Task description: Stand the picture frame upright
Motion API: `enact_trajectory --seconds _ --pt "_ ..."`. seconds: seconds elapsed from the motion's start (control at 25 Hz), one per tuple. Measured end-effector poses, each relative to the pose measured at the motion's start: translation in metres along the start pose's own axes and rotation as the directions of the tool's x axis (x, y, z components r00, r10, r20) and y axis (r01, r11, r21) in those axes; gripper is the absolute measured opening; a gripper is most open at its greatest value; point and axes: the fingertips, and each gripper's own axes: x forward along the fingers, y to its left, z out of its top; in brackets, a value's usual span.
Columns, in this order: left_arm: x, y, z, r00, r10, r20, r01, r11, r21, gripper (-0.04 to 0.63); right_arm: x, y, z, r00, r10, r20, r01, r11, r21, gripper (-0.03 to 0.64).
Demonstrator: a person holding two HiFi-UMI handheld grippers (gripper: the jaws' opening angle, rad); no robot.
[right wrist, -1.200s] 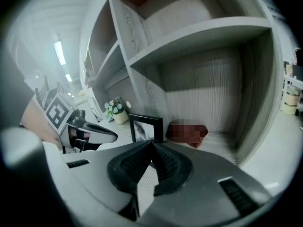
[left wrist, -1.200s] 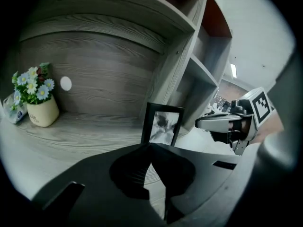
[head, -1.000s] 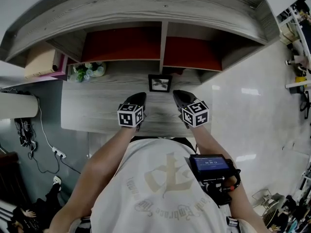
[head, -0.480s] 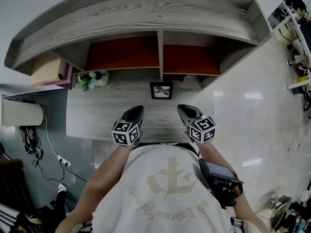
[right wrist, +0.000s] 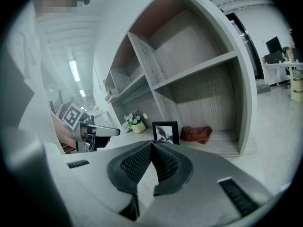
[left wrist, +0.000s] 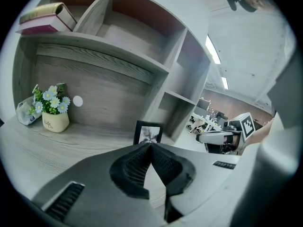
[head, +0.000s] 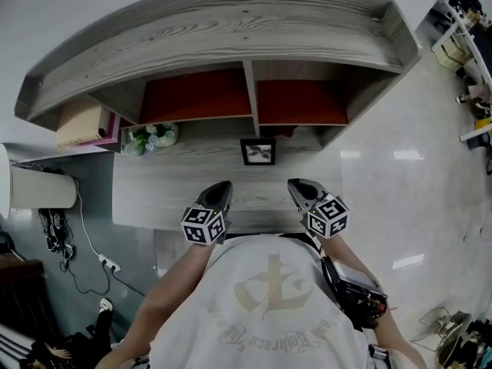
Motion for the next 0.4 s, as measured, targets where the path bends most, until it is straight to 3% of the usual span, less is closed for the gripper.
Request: enact_trajectory --seconds 0.4 --pt "0.010 -0.013 -0.002 1.000 -0.005 -0.025 0.006 1.000 0.025 0.009 -0.006 -0.008 0.003 1.000 0.004 0.019 -0.004 1.000 0.015 0.003"
